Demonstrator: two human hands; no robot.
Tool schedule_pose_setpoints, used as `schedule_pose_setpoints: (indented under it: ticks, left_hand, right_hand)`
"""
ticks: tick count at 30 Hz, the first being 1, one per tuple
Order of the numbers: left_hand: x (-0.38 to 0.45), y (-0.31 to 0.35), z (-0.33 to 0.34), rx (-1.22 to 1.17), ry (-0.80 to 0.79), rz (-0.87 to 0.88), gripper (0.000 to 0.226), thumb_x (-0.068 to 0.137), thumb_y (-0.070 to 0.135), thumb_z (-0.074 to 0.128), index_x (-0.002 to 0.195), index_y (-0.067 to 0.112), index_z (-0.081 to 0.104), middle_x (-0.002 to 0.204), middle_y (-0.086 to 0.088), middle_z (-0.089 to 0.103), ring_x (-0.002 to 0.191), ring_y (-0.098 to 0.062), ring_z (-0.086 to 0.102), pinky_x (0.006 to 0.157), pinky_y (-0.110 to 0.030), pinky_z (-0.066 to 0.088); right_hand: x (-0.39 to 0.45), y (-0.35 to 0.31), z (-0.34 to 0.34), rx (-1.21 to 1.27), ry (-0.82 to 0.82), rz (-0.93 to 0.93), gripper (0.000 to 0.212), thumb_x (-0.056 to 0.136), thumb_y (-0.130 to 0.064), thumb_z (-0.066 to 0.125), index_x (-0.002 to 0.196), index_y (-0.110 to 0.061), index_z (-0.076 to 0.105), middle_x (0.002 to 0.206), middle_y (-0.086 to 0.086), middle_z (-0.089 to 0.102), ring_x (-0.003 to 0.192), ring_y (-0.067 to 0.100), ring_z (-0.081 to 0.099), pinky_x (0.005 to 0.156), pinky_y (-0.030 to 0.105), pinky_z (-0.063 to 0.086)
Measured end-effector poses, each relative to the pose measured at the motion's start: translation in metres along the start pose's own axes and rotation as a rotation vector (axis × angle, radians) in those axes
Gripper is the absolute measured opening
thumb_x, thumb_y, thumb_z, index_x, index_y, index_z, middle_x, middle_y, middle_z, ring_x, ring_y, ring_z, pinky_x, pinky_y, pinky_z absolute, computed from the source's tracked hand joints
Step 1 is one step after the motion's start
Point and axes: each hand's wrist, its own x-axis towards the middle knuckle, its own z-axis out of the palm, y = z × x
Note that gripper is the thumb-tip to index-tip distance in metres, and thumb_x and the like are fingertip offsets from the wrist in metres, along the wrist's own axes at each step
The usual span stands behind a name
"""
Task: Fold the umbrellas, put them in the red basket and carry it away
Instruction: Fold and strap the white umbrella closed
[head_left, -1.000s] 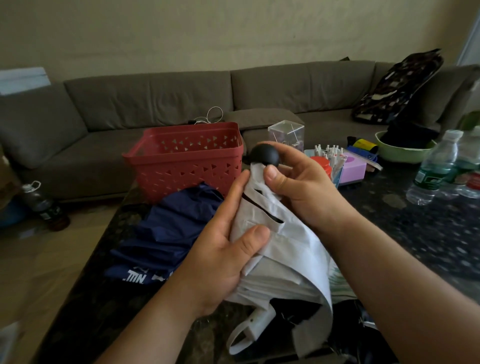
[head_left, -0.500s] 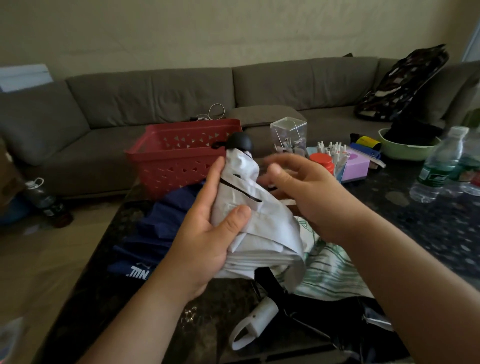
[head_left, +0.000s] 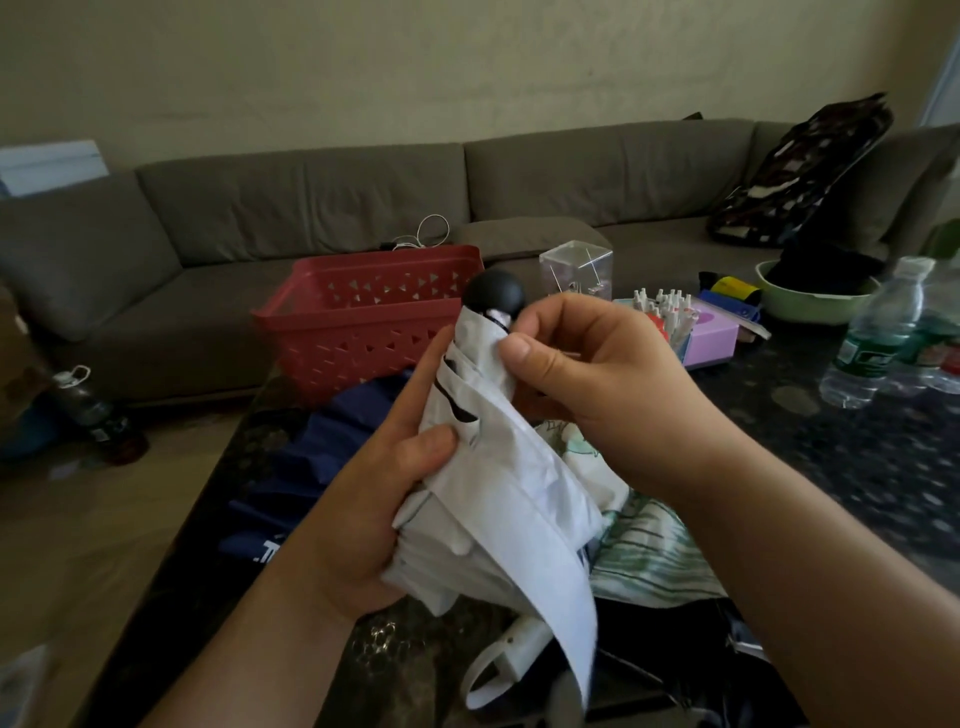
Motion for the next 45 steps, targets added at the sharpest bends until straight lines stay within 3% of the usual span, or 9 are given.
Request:
schedule_pose_setpoints:
  ticks: [7,14,19,23,27,32,37,42,45]
  left_hand:
    - [0.006,0.001,0.013,-0.062,0.092,-0.047,0.089,0.091,0.037,0.078,0.164,0.040,0.027,0.165,-0.003,0.044,0.137,-0.022,0.057,0.103,-0.035,0.053]
    - [0.016,0.006,0.012,-0.268,0.282,-0.076,0.053,0.107,0.028,0.052,0.156,0.046,0.043,0.153,-0.003,0.058,0.132,-0.025,0.062,0.101,-0.041,0.056]
    - [0.019,0.002,0.001,-0.414,0.409,-0.136,0.059,0.098,0.037,0.066,0.154,0.029,0.049,0.124,-0.005,0.070,0.106,-0.020,0.072,0.089,-0.035,0.060]
    - [0.020,0.000,0.002,-0.379,0.449,-0.137,0.049,0.101,0.034,0.060,0.150,0.035,0.054,0.133,-0.010,0.070,0.108,-0.024,0.073,0.084,-0.035,0.063]
    - [0.020,0.001,-0.001,-0.366,0.471,-0.131,0.039,0.103,0.031,0.058,0.141,0.034,0.061,0.128,-0.010,0.069,0.104,-0.024,0.073,0.083,-0.038,0.061]
    - [0.019,0.003,-0.005,-0.564,0.555,-0.270,0.047,0.103,0.040,0.060,0.147,0.023,0.061,0.145,-0.007,0.064,0.114,-0.018,0.068,0.103,-0.030,0.048]
    - [0.015,0.004,-0.004,-0.616,0.572,-0.227,0.048,0.107,0.039,0.050,0.090,0.014,0.086,0.103,-0.002,0.079,0.088,-0.013,0.075,0.106,-0.028,0.045]
    - [0.022,0.005,-0.003,-0.485,0.653,-0.225,0.048,0.104,0.039,0.060,0.150,0.028,0.056,0.138,-0.007,0.067,0.106,-0.021,0.072,0.089,-0.033,0.052]
    - [0.022,0.002,0.002,-0.291,0.723,-0.087,0.055,0.102,0.028,0.064,0.151,0.049,0.047,0.138,-0.003,0.070,0.117,-0.028,0.073,0.094,-0.052,0.060]
  right_hand:
    - [-0.001,0.010,0.004,-0.192,0.113,0.012,0.017,0.101,-0.010,0.065,0.085,-0.011,0.065,0.071,0.010,0.062,0.065,0.022,0.057,0.062,0.030,0.054]
    - [-0.003,0.007,-0.002,0.086,0.075,0.164,0.022,0.103,-0.033,0.056,0.097,-0.012,0.060,0.077,0.001,0.066,0.056,0.010,0.059,0.053,0.024,0.049]
    - [-0.007,0.010,-0.005,0.084,-0.177,0.225,0.033,0.099,-0.055,0.055,0.106,-0.028,0.073,0.100,0.001,0.074,0.084,0.020,0.072,0.073,0.037,0.059]
    - [-0.006,0.017,-0.003,0.101,-0.191,0.291,0.050,0.087,-0.034,0.074,0.135,-0.027,0.059,0.113,0.007,0.074,0.095,0.032,0.071,0.084,0.047,0.061]
    - [-0.002,0.021,0.002,0.183,-0.088,0.297,0.036,0.092,0.005,0.070,0.122,-0.013,0.065,0.088,0.009,0.071,0.063,0.019,0.060,0.067,0.037,0.055]
    - [0.000,0.023,0.000,0.330,0.003,0.320,0.038,0.089,0.003,0.067,0.122,-0.015,0.066,0.073,0.002,0.066,0.058,0.012,0.054,0.064,0.027,0.055]
    - [-0.008,0.019,-0.007,0.564,-0.226,0.315,0.045,0.090,-0.038,0.064,0.134,-0.029,0.065,0.126,0.005,0.073,0.105,0.027,0.072,0.096,0.047,0.054]
    - [0.000,0.027,-0.004,0.025,0.235,0.237,0.032,0.086,-0.046,0.066,0.116,-0.034,0.070,0.106,-0.008,0.077,0.106,0.013,0.071,0.091,0.041,0.051]
    - [0.000,0.020,-0.004,-0.112,0.302,0.006,0.013,0.091,-0.027,0.071,0.103,-0.029,0.073,0.094,-0.006,0.071,0.087,0.008,0.067,0.079,0.028,0.052]
